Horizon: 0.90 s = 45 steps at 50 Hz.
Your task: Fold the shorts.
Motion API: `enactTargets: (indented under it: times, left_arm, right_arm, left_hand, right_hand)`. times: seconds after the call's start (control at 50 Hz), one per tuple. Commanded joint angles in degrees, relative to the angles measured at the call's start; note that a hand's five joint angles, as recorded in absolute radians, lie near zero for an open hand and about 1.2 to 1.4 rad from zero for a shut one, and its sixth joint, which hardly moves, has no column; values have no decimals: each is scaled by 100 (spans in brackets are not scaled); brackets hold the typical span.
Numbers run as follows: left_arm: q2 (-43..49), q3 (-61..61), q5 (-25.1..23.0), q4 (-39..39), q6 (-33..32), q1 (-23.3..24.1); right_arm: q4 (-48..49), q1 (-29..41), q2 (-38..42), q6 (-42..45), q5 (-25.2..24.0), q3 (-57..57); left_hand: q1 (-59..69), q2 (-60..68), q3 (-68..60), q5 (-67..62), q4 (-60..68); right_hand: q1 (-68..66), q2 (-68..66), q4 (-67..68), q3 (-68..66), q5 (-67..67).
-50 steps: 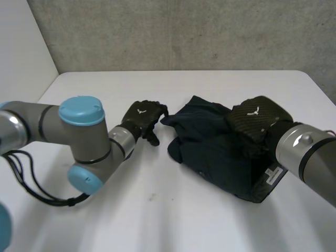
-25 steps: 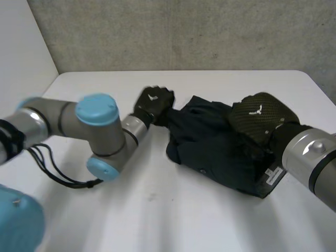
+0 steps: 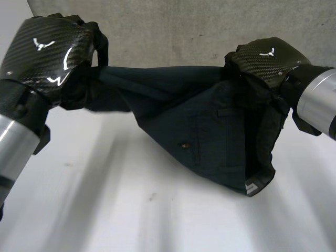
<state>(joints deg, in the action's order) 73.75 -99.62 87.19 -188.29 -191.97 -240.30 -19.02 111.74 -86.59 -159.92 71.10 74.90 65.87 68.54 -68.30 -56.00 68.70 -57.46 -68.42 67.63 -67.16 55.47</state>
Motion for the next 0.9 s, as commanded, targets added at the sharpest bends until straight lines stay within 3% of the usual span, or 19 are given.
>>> enactTargets:
  times: [0.02, 0.1, 0.2, 0.28, 0.32, 0.36, 0.4, 0.46, 0.54, 0.62, 0.76, 0.9]
  left_arm:
    - [-28, -49, 0, 170, -86, -61]
    - [725, -5, 9, 240, -384, -70]
    - [2061, 354, -18, 162, -701, -79]
    - [3362, 1302, 52, -119, -824, -79]
    - [3732, 1733, 122, -207, -868, -70]
    - [4146, 2550, 245, -365, -938, -79]
    - [4383, 3417, 403, -575, -973, -88]
    - [4455, 4168, 501, -918, -991, -79]
    - [4411, 4872, 737, -1841, -1000, -166]
    - [3991, 4699, 879, -2378, -1035, -132]
    - [3260, 3170, 765, -2247, -1018, -149]
    - [3057, 1342, 817, -1808, -974, -132]
  right_arm:
    - [-855, -660, 124, -198, -895, -370]
    - [-1383, -987, 833, -93, -1212, -624]
    - [-1587, -970, 1442, 407, -1064, -871]
    - [-1508, -882, 1934, 883, -371, -1318]
    - [-1282, -655, 2345, 1032, 338, -1887]
    - [-1017, -452, 2523, 1068, 693, -2293]
    - [-405, -76, 2655, 1085, 1062, -2846]
    - [797, 181, 2630, 1077, 1142, -3287]
    - [2572, 182, 2437, 998, 1108, -3324]
    - [3202, 234, 2077, 998, 1090, -3096]
    - [2125, 217, 1953, 998, 99, -2411]
    - [296, -47, 2093, 1103, -316, -2076]
  left_hand:
    - [1413, 1146, -1170, -1400, 1130]
    - [1413, 1146, -1170, -1400, 1130]
    - [1413, 1146, -1170, -1400, 1130]
    - [1413, 1146, -1170, -1400, 1130]
    - [1413, 1146, -1170, -1400, 1130]
    - [1413, 1146, -1170, -1400, 1130]
    - [1413, 1146, -1170, -1400, 1130]
    - [1413, 1146, -1170, -1400, 1130]
    - [1413, 1146, -1170, -1400, 1130]
    - [1413, 1146, -1170, -1400, 1130]
    - [1413, 1146, -1170, -1400, 1130]
    - [1413, 1146, -1170, -1400, 1130]
  right_hand:
    - [-2254, -1158, 1237, -1284, 1453]
    - [-2254, -1158, 1237, -1284, 1453]
    - [-2254, -1158, 1237, -1284, 1453]
    - [-2254, -1158, 1237, -1284, 1453]
    - [-2254, -1158, 1237, -1284, 1453]
    - [-2254, -1158, 1237, -1284, 1453]
    - [-2254, -1158, 1237, -1284, 1453]
    - [-2254, -1158, 1237, -1284, 1453]
    - [-2254, -1158, 1237, -1284, 1453]
    - [-2254, -1158, 1237, -1284, 1453]
    - [-2254, -1158, 1237, -1284, 1453]
    - [-2254, -1158, 1237, -1284, 1453]
